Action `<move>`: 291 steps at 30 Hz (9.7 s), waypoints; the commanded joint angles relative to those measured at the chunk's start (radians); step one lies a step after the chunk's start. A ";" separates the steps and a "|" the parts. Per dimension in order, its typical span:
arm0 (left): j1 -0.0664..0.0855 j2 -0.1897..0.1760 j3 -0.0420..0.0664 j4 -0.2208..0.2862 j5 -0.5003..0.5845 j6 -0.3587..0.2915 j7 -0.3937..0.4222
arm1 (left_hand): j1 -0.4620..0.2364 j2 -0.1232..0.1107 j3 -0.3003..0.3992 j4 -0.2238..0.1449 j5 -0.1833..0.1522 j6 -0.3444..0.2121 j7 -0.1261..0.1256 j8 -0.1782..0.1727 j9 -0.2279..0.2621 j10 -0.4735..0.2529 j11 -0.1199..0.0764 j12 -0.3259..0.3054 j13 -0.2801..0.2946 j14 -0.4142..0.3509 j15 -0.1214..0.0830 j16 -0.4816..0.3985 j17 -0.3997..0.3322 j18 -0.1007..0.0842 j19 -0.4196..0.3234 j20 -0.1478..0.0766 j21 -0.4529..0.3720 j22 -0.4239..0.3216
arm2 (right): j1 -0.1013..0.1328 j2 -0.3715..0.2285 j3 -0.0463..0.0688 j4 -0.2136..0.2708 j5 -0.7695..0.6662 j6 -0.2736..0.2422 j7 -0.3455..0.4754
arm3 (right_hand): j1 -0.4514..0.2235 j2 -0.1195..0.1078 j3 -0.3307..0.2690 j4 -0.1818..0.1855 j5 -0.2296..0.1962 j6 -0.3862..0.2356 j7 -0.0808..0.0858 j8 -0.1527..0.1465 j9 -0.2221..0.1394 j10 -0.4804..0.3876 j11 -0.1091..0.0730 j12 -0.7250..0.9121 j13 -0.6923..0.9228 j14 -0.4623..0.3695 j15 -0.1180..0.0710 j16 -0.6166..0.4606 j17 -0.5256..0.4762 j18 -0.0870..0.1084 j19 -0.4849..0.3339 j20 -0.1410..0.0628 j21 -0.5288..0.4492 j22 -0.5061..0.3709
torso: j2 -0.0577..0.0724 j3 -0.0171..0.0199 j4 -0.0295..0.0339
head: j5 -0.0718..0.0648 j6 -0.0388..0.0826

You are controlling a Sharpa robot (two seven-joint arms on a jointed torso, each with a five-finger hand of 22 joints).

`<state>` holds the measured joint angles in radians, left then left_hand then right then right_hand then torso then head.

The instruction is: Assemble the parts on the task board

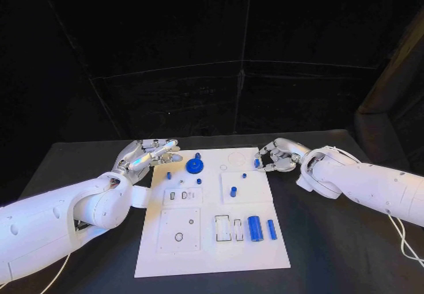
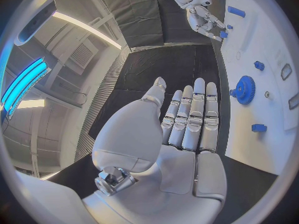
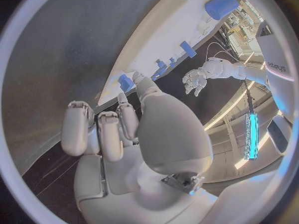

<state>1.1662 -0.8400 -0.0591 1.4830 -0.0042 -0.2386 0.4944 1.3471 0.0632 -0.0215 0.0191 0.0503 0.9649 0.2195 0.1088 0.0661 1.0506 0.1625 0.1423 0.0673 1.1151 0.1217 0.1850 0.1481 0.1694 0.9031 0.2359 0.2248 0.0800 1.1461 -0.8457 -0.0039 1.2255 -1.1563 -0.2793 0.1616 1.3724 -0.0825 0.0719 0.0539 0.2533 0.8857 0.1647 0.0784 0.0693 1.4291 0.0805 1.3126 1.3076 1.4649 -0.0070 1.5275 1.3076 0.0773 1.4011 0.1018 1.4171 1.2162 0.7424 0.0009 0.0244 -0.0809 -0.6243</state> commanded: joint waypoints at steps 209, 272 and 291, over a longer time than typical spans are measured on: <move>0.013 0.027 0.001 -0.059 0.058 0.032 -0.030 | -0.011 0.024 0.002 -0.034 0.000 0.038 -0.017 -0.013 0.000 0.053 -0.019 -0.025 0.000 0.124 -0.036 0.025 0.046 0.016 0.099 -0.030 0.025 0.007 | -0.064 0.288 -0.028 0.232 -0.301 -0.236 -0.256 | -0.079 -0.035 -0.011 0.026 -0.070 0.047 -0.008 -0.013 -0.004 -0.066 -0.014 -0.126 -0.060 0.078 -0.003 -0.017 0.134 -0.017 0.031 -0.006 0.023 0.052 | -0.056 -0.0279 0.0213 | 0.098 -0.122; 0.177 0.354 -0.119 -0.307 -0.982 0.484 -1.005 | -0.197 0.038 -0.291 0.264 -0.002 -0.010 -0.172 0.497 0.379 0.310 -0.186 1.123 1.093 0.456 -0.205 1.386 1.423 -0.094 0.512 -0.210 1.128 1.109 | 0.118 -0.103 -0.026 0.358 0.155 -0.034 -0.209 | -0.024 0.014 -0.044 0.029 0.021 0.086 -0.023 0.030 0.002 -0.108 -0.028 -0.208 -0.138 0.057 -0.016 -0.073 0.049 0.005 -0.023 -0.017 -0.038 -0.063 | -0.096 -0.0033 0.0006 | 0.132 -0.150; 0.177 0.371 -0.120 -0.316 -0.987 0.506 -1.008 | -0.166 0.049 -0.283 0.249 -0.002 -0.028 -0.172 0.518 0.401 0.303 -0.185 1.118 1.085 0.456 -0.204 1.386 1.423 -0.093 0.506 -0.209 1.127 1.106 | 0.118 -0.092 -0.026 0.333 0.106 -0.025 -0.213 | -0.020 0.016 -0.048 0.031 0.042 0.086 -0.024 0.033 0.001 -0.108 -0.029 -0.210 -0.141 0.057 -0.017 -0.075 0.046 0.006 -0.024 -0.018 -0.041 -0.066 | -0.096 -0.0032 0.0005 | 0.134 -0.158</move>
<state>1.3409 -0.4702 -0.1797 1.1673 -0.9822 0.2509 -0.5074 1.1720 0.1109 -0.3042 0.2743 0.0503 0.9467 0.0480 0.6209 0.4657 1.3595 -0.0251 1.2625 1.1534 1.4671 -0.0768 1.5677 1.3076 0.0919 1.4105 0.0285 1.3480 1.1875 1.2615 -0.9385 -0.0302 1.5588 -1.0286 -0.3129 -0.0510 1.3516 -0.0748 0.0270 0.0850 0.2883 0.9698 0.1448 0.1073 0.0722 1.3252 0.0518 1.1064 1.1675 1.4669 -0.0161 1.4543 1.3074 0.0774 1.3830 0.0872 1.3821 1.1513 0.6462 -0.0025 0.0242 0.0540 -0.7819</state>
